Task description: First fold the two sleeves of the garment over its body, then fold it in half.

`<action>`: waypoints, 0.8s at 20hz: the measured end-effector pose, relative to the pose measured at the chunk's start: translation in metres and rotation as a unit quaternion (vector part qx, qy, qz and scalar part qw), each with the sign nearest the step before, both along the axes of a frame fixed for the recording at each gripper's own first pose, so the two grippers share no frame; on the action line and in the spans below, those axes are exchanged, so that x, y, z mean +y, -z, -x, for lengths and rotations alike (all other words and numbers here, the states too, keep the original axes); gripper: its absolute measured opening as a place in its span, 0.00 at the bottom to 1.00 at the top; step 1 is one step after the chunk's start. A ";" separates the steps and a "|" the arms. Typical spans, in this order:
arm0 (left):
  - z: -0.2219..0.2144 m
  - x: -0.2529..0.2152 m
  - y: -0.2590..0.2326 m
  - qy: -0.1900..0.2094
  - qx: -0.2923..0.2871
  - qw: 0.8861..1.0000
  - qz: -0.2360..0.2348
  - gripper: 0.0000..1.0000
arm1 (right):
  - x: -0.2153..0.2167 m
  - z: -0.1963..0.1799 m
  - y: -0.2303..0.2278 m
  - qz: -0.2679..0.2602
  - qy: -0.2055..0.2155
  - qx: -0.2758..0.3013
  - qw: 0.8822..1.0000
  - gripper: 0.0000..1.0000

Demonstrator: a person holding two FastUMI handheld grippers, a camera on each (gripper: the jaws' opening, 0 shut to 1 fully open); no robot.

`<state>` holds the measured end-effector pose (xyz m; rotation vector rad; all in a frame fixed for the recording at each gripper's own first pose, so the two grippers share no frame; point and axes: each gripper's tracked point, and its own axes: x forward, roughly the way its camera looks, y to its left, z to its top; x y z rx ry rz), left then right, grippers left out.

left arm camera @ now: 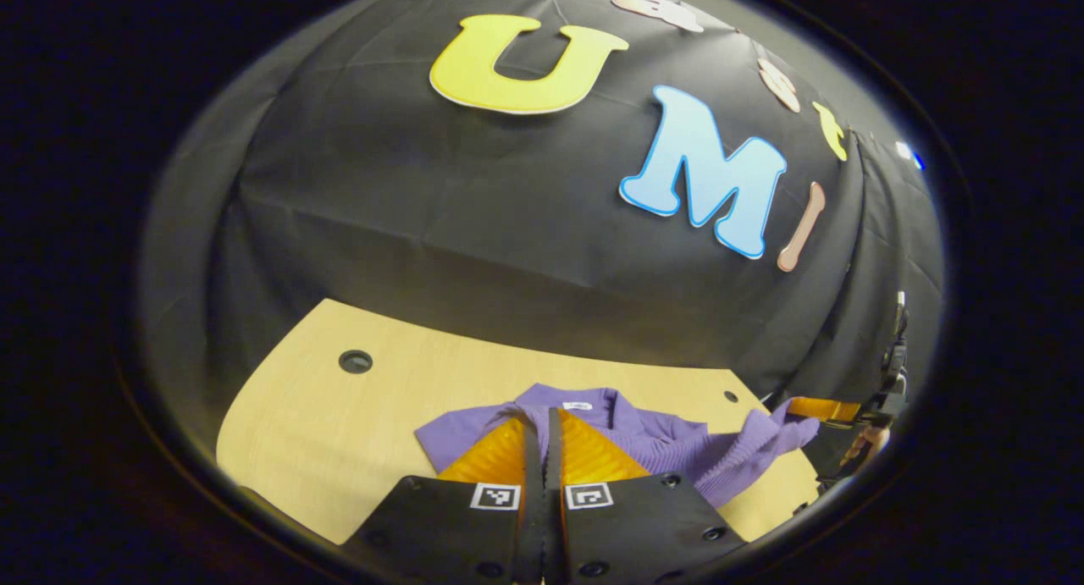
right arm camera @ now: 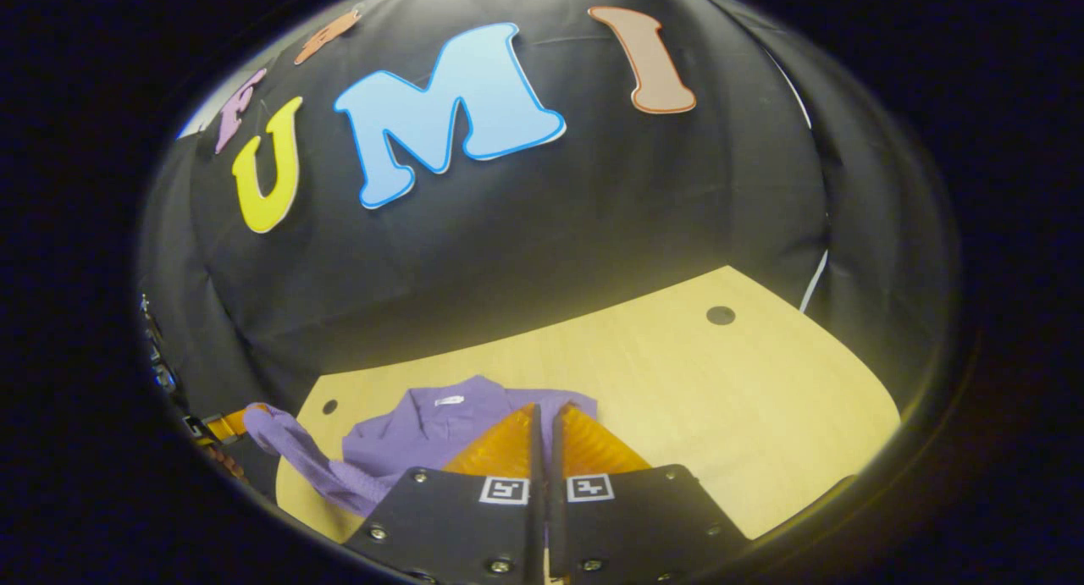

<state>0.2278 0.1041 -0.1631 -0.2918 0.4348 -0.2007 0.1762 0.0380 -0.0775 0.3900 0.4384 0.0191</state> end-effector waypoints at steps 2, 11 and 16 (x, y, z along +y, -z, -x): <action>-0.019 0.003 0.006 0.006 -0.006 1.000 -0.012 0.06 | 0.003 -0.018 0.003 0.008 0.006 0.005 1.000 0.02; -0.073 -0.001 0.036 0.023 0.004 0.999 -0.026 0.05 | 0.018 -0.075 0.019 0.023 0.001 0.020 1.000 0.02; -0.107 0.005 0.048 0.010 0.002 0.999 -0.038 0.05 | 0.008 -0.114 0.024 0.029 0.014 0.017 0.999 0.02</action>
